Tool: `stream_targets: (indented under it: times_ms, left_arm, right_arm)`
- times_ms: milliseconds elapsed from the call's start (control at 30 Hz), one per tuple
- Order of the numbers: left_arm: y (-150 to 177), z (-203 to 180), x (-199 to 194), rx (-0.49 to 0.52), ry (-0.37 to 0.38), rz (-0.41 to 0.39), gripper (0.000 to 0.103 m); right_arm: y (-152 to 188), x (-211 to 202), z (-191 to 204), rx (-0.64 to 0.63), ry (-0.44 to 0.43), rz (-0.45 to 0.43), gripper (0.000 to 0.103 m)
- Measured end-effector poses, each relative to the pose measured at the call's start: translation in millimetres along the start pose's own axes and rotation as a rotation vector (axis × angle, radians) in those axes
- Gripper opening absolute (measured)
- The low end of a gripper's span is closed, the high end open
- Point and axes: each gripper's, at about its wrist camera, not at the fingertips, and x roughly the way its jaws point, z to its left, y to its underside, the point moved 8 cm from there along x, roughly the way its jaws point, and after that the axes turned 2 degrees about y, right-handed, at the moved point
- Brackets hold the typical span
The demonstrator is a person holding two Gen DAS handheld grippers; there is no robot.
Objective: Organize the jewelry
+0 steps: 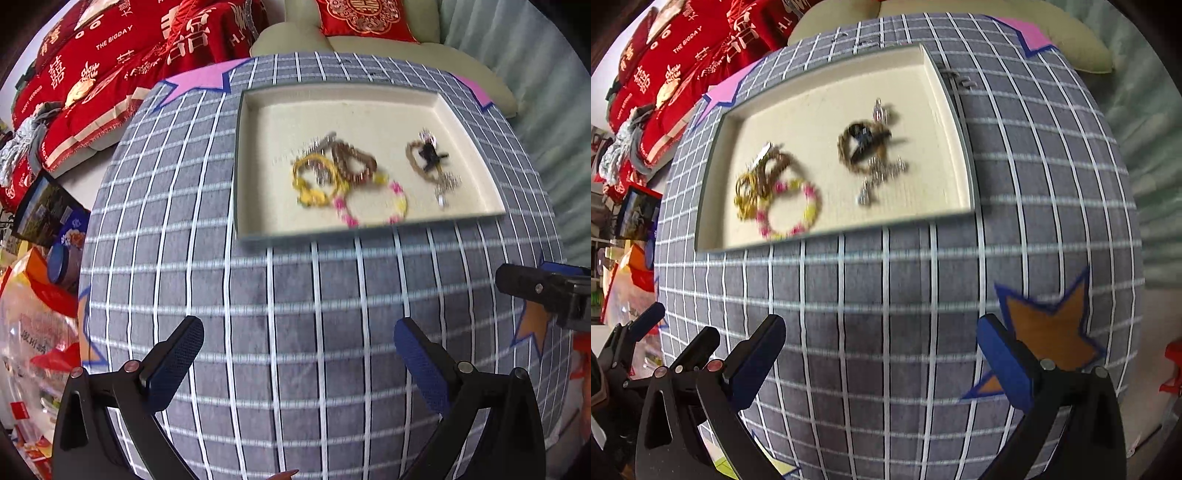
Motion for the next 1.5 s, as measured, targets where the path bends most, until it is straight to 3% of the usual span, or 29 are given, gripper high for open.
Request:
stream_targets:
  times_ms: [300,867,1500]
  left_arm:
    - [38,8,-10,-0.006,0.005,0.007,0.103]
    - [70,21,-53,-0.015,0.055,-0.096,0.103]
    - [66,37,-111,-0.021,0.056,-0.270,0.103]
  right_arm:
    - [32,-11,3,0.016,0.009,-0.031,0.103]
    - [82,-56,3,0.046,0.042,-0.154,0.103]
    - [98,-123,23,-0.011,0.119,-0.380,0.103]
